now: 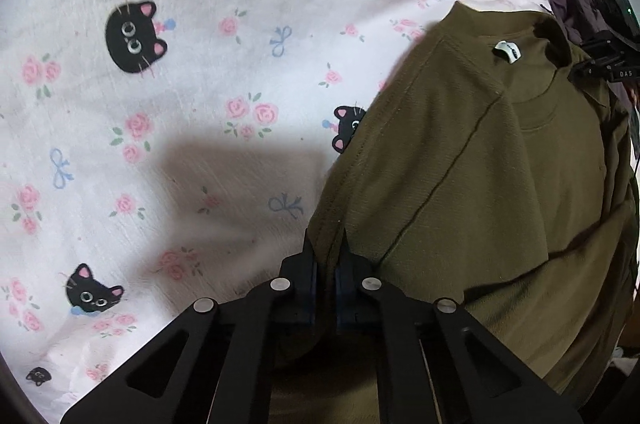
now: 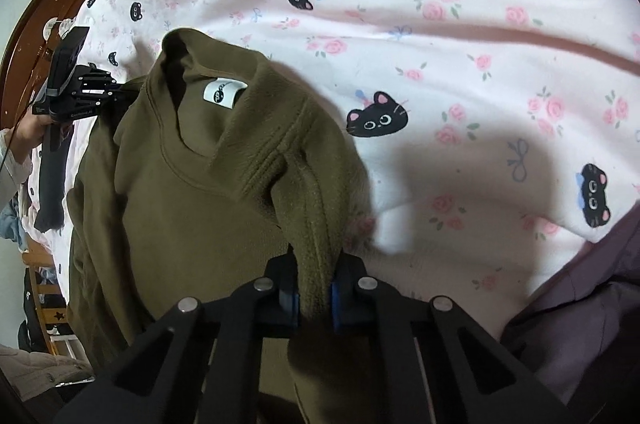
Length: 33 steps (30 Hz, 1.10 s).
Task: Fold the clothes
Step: 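Grasp the olive hoodie's side edge near the collar with both grippers, then lift the grasped side and fold it over the hoodie body with both grippers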
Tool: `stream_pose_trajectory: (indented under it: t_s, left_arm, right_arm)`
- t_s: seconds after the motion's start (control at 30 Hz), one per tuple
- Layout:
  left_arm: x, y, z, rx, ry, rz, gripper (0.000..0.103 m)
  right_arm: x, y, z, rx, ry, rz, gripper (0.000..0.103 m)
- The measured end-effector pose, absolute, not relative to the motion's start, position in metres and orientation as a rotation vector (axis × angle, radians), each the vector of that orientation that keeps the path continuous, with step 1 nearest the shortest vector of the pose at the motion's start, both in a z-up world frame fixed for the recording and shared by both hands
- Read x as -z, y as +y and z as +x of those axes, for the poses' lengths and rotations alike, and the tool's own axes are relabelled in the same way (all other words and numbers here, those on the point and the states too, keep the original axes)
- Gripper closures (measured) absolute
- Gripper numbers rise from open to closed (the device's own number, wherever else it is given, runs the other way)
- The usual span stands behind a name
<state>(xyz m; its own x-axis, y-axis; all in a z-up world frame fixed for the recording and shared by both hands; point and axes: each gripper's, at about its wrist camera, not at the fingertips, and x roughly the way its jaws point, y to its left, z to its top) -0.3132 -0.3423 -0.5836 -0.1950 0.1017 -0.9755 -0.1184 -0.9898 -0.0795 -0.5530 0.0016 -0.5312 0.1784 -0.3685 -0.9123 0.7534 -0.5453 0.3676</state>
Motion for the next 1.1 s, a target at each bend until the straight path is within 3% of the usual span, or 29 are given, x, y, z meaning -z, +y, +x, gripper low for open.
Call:
stream_pose_trajectory:
  t_s: [0.33,0.67,1.1]
  left_arm:
    - [0.526,-0.324,-0.280,-2.436,0.171,-1.748,0.099]
    - [0.452,-0.315,-0.277,-2.503,0.141,-1.582,0.099]
    - [0.411,-0.261,-0.173,-2.472,0.102,-1.556,0.099]
  right_arm:
    - [0.496,0.006,-0.534,1.587,0.457,1.415,0.092]
    - [0.447,0.028,-0.496,1.610,0.455,1.309,0.092]
    - [0.396,0.077,-0.393,1.606,0.473,1.236,0.092]
